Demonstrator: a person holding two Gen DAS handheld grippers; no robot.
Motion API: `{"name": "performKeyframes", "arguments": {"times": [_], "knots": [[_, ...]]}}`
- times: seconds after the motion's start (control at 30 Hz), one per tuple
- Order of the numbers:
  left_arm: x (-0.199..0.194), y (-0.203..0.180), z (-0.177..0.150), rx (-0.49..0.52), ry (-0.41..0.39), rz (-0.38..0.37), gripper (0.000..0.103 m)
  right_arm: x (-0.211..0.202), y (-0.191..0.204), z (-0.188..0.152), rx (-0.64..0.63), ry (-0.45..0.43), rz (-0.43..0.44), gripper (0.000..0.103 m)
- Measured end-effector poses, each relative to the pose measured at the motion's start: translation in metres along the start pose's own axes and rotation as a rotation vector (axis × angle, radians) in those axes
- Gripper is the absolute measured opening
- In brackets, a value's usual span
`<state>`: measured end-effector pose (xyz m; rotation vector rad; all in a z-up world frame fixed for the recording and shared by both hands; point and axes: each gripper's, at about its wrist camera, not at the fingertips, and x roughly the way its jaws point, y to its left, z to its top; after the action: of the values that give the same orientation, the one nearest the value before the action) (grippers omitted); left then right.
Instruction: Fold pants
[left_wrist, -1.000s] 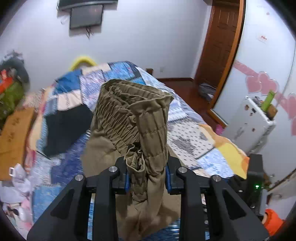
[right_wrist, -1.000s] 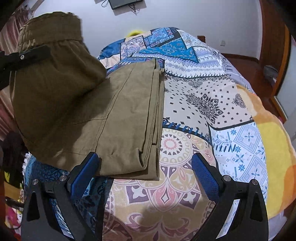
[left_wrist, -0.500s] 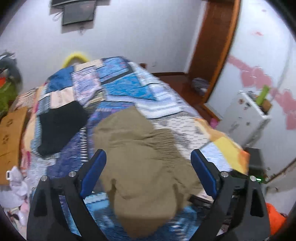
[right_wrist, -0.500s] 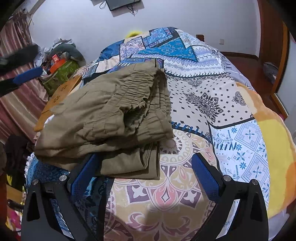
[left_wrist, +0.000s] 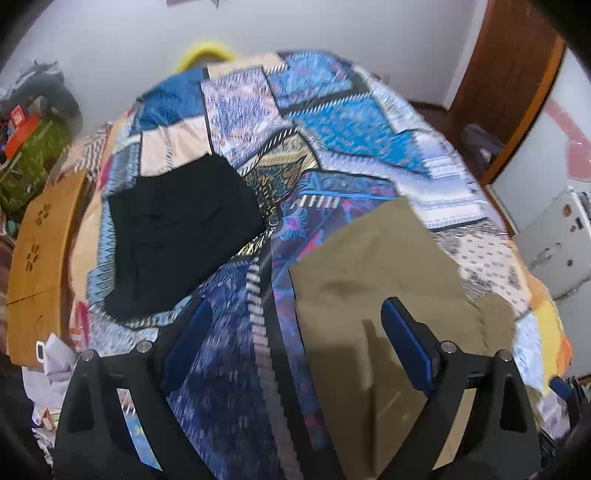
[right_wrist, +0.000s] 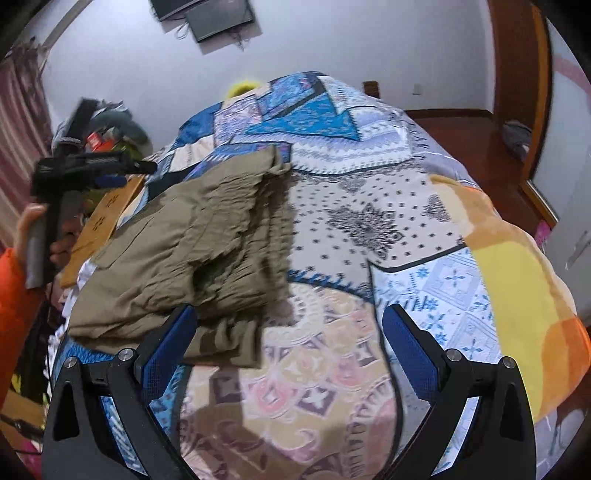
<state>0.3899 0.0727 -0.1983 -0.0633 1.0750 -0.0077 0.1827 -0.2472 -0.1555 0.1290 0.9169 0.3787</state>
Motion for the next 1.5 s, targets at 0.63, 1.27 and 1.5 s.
{"name": "performKeyframes", "arguments": {"times": [0.63,1.27,1.5], "knots": [[0.041,0.042,-0.054,-0.002,0.102,0.078,0.103,-0.016,-0.015,0.004,0.037,-0.027,-0.027,0.1],[-0.072,0.054,-0.195,-0.124,-0.028,-0.007,0.103,-0.001,0.036,-0.004,-0.065,-0.007,0.081,0.082],[-0.077,0.077,-0.195,-0.154,-0.041,0.146,0.097,0.018,0.036,-0.015,-0.101,0.06,0.128,0.048]]}}
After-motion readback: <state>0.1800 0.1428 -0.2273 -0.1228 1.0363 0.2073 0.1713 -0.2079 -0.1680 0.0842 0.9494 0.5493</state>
